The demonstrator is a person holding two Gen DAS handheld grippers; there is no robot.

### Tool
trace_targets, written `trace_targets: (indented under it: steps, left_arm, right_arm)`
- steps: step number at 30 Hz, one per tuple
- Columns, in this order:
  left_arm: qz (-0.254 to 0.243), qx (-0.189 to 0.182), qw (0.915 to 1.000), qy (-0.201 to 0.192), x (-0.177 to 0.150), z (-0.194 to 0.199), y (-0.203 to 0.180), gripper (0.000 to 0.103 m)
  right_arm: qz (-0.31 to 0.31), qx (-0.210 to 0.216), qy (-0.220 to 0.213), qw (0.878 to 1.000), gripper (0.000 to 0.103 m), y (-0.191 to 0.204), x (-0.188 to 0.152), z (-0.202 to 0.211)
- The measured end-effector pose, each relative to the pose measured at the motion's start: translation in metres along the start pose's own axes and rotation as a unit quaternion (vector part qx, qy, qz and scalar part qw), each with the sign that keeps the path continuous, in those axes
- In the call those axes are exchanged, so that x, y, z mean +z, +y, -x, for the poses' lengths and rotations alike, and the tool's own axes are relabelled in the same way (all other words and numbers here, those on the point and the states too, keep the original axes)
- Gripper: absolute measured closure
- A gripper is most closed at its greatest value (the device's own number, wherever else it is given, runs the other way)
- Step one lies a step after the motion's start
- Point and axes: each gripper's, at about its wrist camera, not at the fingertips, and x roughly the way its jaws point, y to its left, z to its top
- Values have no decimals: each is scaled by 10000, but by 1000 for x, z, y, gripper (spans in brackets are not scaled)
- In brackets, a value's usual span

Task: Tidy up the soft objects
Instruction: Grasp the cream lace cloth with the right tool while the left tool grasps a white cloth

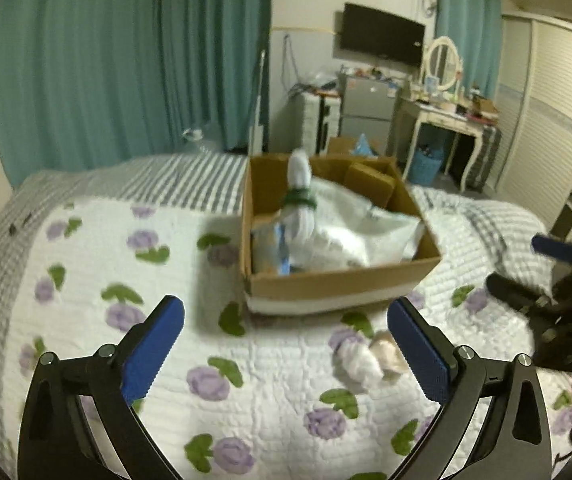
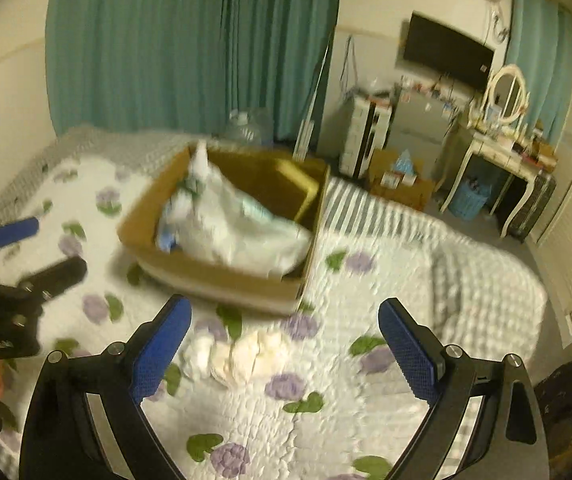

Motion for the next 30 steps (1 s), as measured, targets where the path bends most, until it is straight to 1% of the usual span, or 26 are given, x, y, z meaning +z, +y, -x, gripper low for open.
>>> trace_targets:
  steps: [3,5,7,10,11,12,13,14,16,17,19,22,25,30]
  left_arm:
    - [218,170,9994,200,-12,-29,0,0]
    - [337,137,9989,290,-23,-44,2,0]
    - [272,197,9987,392,-37,-60,3,0]
    - [83,404,9974,599,-56,-83,2,0]
    - [80,387,9969,681,-59,-87,1,0]
    - [96,332,9964,768,-62,-91,0,0]
    - [120,256,9961,836,-64,-93,-1,0]
    - [132,193,9959,877,-66,-93,-4,0]
    - [63,92,9962,869,-70,-88,-10,0]
    - [27,77,9962,862,-71,-86,-12,0]
    - [-62,51,9963,852,-75,-80,-18,0]
    - [-50,-79,9953,964,-79,-77,-25,0]
    - [-33,-204,9948,997,-77,-78,-35,1]
    - [-104,-121,9931,1159,-78,-88,-55,1]
  right_arm:
    - [56,57,365,9993,8,2,-18,-51]
    - [47,151,613,9980,10,1,-29,-77]
    - [54,283,875,9957,16,4,-44,-105]
    - [43,450,1147,9924,17,6,-65,-133]
    - [5,506,1228,9911,19,6,-69,-139]
    - [-29,642,1343,9889,24,7,-73,-146]
    - [-32,728,1407,9874,32,7,-75,-149]
    - [-16,791,1430,9866,37,8,-75,-150]
    - [39,945,1423,9853,59,11,-76,-148]
    - [49,991,1401,9852,63,12,-76,-145]
    - [144,915,1305,9871,78,15,-79,-136]
    - [162,795,1156,9900,86,13,-81,-121]
    - [35,663,1024,9925,88,1,-83,-107]
    - [-222,240,1096,9934,88,-21,-85,-100]
